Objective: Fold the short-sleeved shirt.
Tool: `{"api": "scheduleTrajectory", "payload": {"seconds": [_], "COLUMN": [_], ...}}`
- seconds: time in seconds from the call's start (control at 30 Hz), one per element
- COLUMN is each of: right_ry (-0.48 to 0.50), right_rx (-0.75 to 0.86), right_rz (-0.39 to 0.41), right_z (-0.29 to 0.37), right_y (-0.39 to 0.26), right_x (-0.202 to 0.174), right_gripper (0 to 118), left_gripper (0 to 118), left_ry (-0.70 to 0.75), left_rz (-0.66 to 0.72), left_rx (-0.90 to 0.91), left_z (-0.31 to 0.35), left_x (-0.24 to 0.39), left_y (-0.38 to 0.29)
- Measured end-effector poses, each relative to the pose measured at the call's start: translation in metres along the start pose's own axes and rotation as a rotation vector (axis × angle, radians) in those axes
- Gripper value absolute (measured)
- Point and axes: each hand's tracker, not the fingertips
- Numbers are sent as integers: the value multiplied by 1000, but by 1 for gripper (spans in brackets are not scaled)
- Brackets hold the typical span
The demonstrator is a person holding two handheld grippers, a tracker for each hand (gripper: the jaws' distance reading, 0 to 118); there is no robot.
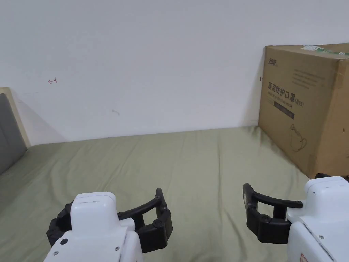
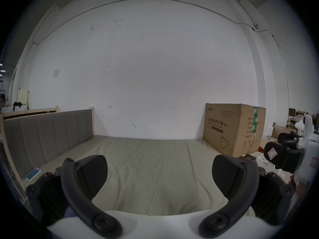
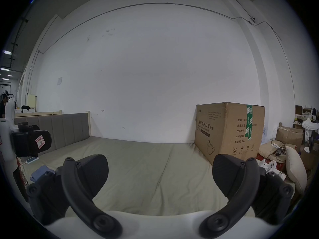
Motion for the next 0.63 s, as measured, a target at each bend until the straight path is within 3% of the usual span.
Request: {"api": "scheduleTrajectory", "payload": {"seconds": [0.63], "right_ry": [5], "right_rx": [-84], "right_rz": [-32], "right_z": [-10], "right_y": [-19], "right_x": [-3], "right_gripper": [118], "left_gripper": [118], "left_ry": [5], "left_rz": [27], "left_rx": [-59], "left_z": [-4], "left_x": [8], "left_y": [-16]}}
